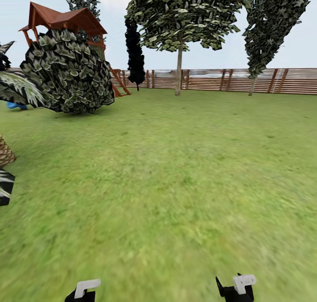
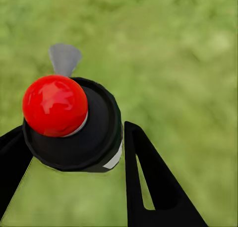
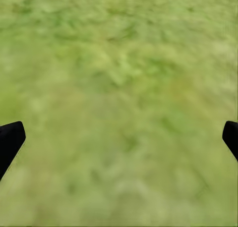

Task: Pick up the pesticide atomizer in the garden and spray insectifuge to fully cover both potted plants in the garden.

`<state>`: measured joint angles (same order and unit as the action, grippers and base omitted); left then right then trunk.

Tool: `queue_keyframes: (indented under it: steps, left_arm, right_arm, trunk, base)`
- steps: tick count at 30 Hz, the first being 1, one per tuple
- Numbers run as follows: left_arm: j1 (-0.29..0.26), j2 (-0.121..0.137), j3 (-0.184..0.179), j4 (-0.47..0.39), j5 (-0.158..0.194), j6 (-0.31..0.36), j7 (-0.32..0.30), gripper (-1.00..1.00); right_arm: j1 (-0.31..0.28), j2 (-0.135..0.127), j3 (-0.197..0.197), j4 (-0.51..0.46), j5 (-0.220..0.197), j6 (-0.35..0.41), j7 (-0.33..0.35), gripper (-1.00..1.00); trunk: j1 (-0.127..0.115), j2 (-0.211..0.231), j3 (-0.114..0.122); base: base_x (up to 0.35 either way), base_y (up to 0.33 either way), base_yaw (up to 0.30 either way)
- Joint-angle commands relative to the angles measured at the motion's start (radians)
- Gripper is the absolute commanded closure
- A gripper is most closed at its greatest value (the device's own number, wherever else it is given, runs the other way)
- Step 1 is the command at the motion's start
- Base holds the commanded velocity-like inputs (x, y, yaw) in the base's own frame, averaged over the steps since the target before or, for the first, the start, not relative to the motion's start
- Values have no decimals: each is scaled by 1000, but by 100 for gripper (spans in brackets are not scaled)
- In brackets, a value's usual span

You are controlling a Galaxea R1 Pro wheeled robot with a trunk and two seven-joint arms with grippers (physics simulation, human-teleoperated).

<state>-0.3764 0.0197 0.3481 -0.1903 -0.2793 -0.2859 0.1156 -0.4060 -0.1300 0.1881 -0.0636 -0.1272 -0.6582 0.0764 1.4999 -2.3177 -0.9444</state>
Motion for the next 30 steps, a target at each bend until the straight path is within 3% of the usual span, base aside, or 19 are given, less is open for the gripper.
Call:
queue_keyframes:
  steps: [1, 30]
  left_arm:
    - [-1, 0, 5, 2, -11, -4, 4, 100]
    - [-1, 0, 5, 2, -11, -4, 4, 100]
  right_arm:
    - [0, 0, 4, 1, -11, -3, 8, -100]
    - [0, 0, 4, 1, -11, -3, 8, -100]
  trunk:
    - [0, 0, -1]
    - [0, 0, -1]
  base:
    - [340, 0, 105]
    - [340, 0, 103]
